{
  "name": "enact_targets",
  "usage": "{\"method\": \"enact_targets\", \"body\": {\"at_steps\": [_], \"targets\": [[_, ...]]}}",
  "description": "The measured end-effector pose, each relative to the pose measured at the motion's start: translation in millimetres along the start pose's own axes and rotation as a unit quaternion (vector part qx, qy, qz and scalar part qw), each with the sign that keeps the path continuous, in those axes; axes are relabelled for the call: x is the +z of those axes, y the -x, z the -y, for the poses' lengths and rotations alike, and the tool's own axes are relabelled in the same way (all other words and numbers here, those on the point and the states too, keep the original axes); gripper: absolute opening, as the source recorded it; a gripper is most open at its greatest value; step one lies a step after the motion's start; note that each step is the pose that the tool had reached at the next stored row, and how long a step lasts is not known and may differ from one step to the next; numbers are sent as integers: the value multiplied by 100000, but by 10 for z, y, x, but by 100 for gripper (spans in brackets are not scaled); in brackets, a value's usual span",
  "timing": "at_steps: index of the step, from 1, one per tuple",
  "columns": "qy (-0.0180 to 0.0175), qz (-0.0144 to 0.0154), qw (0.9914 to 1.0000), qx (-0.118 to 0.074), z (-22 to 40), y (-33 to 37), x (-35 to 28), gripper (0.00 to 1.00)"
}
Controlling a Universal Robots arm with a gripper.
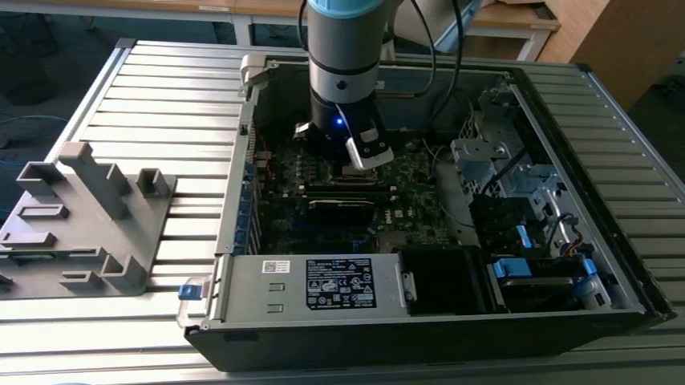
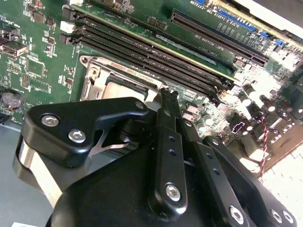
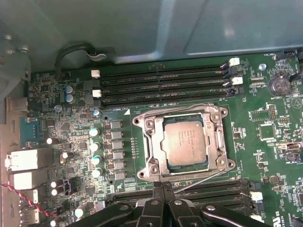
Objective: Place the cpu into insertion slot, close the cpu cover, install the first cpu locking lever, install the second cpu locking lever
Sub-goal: 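Install the second cpu locking lever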
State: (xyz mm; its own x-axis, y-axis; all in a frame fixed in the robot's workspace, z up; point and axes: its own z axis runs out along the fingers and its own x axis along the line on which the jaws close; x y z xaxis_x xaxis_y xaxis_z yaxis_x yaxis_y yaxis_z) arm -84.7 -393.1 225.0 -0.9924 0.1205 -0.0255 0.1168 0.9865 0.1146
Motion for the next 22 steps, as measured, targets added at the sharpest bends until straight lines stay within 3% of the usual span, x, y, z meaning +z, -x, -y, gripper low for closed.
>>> {"method": "enact_targets", "body": {"at_steps": [6, 22], "targets": [[-13, 102, 99996, 845, 30, -13, 7, 11], [-40, 101, 99996, 835, 81, -38, 48, 11]]}}
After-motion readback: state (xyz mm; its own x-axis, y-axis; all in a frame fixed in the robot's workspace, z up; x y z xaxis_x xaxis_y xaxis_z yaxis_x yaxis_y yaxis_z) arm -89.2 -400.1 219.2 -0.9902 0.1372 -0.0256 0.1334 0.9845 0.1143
